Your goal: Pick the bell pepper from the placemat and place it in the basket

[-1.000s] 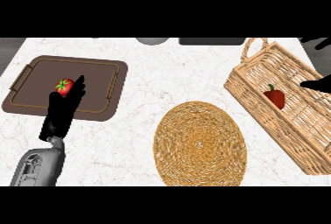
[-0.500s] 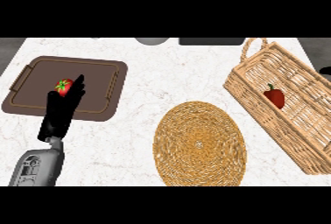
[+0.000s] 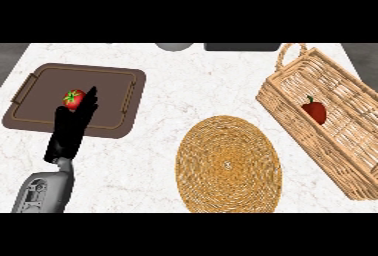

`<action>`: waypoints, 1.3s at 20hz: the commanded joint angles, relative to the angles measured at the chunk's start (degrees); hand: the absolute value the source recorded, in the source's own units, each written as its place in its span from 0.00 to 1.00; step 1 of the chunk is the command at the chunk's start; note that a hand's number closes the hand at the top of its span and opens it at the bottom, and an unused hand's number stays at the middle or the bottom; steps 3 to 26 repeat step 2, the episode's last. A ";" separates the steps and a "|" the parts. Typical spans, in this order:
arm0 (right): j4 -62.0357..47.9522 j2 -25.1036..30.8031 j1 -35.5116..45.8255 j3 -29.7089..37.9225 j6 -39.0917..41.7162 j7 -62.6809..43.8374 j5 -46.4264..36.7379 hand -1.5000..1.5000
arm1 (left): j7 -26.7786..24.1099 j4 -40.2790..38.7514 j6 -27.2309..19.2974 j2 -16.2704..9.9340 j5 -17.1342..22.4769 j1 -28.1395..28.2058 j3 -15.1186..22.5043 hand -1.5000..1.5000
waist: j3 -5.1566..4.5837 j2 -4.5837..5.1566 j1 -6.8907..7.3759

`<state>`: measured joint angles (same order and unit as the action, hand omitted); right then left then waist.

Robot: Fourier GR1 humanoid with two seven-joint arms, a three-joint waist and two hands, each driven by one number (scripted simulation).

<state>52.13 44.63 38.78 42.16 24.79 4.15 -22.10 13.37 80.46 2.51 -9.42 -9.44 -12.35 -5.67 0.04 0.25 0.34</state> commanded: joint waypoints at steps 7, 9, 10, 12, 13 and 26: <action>-14.09 10.68 -3.03 5.29 3.89 10.49 2.41 0.00 | 1.20 -0.75 -0.49 -0.22 -0.63 -1.93 -0.07 0.50 | 0.14 0.33 0.25; -14.09 10.68 -3.03 5.29 3.89 10.49 2.41 0.00 | 1.20 -0.75 -0.49 -0.22 -0.63 -1.93 -0.07 0.50 | 0.14 0.33 0.25; -14.09 10.68 -3.03 5.29 3.89 10.49 2.41 0.00 | 1.20 -0.75 -0.49 -0.22 -0.63 -1.93 -0.07 0.50 | 0.14 0.33 0.25; -14.09 10.68 -3.03 5.29 3.89 10.49 2.41 0.00 | 1.20 -0.75 -0.49 -0.22 -0.63 -1.93 -0.07 0.50 | 0.14 0.33 0.25; -14.09 10.68 -3.03 5.29 3.89 10.49 2.41 0.00 | 1.20 -0.75 -0.49 -0.22 -0.63 -1.93 -0.07 0.50 | 0.14 0.33 0.25; -14.09 10.68 -3.03 5.29 3.89 10.49 2.41 0.00 | 1.20 -0.75 -0.49 -0.22 -0.63 -1.93 -0.07 0.50 | 0.14 0.33 0.25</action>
